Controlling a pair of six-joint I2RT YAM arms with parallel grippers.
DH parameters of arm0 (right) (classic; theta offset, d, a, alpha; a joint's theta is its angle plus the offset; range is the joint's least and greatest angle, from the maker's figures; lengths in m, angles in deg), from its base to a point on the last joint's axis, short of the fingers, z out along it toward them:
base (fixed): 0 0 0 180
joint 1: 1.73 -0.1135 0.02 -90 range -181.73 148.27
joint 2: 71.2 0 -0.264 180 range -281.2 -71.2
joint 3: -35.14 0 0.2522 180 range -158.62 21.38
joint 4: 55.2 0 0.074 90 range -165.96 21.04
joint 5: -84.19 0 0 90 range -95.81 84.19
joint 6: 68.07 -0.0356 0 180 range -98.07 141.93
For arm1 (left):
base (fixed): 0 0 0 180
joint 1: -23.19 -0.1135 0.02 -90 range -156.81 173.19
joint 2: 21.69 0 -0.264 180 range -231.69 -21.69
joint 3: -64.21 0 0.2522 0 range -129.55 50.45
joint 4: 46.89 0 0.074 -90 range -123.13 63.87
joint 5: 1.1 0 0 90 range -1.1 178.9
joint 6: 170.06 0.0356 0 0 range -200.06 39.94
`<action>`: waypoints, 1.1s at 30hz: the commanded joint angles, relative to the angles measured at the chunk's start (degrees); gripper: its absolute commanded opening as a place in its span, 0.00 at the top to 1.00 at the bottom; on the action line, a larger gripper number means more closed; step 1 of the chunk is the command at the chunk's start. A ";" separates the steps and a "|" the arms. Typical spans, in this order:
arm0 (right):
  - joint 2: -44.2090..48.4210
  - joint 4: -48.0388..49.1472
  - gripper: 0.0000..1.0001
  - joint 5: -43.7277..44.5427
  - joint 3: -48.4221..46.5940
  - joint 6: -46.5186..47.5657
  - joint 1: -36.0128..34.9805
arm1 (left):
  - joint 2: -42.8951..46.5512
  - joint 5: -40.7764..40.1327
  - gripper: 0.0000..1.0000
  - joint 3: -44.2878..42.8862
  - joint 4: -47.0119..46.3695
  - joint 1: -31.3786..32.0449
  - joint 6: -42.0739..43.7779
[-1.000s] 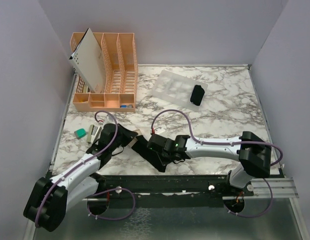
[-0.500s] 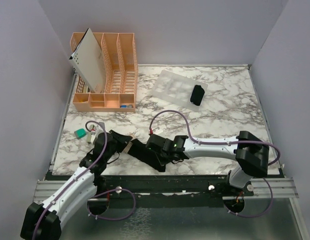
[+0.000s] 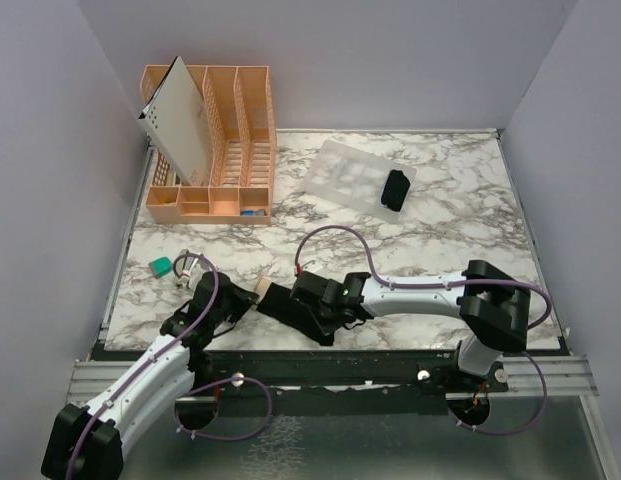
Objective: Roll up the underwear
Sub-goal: Fold the underwear at the center of the board.
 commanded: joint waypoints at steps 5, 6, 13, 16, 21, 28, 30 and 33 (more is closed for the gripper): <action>-4.86 -4.55 0.98 0.89 -0.60 -0.43 -0.43 | -1.84 -3.09 0.78 0.36 7.58 -0.36 -1.38; -5.11 -4.64 0.98 0.93 -0.42 -0.61 -0.43 | -2.15 -2.80 0.78 0.71 7.39 -0.36 -1.53; -4.12 -4.60 0.98 1.27 1.31 -1.33 -0.43 | -3.39 -2.50 0.79 0.45 7.54 -0.36 -1.88; -3.63 -4.75 0.98 1.44 1.74 -0.71 -0.43 | -4.29 -2.71 0.82 0.36 6.59 -0.35 -1.26; -3.40 -5.34 0.98 2.66 1.49 -0.81 -0.38 | -6.19 -0.83 0.98 0.43 -0.41 -0.36 -0.97; 0.65 -8.66 0.98 6.43 -5.54 1.72 -0.42 | -12.72 -0.42 0.99 -2.09 -5.22 -0.27 -0.11; 1.65 -8.74 0.98 6.08 -7.02 2.23 -0.42 | -13.55 0.50 1.00 -1.67 -8.76 -0.27 -0.66; 2.57 -8.95 0.97 5.95 -8.17 2.66 -0.43 | -16.01 0.90 1.00 -2.13 -11.59 -0.29 -0.38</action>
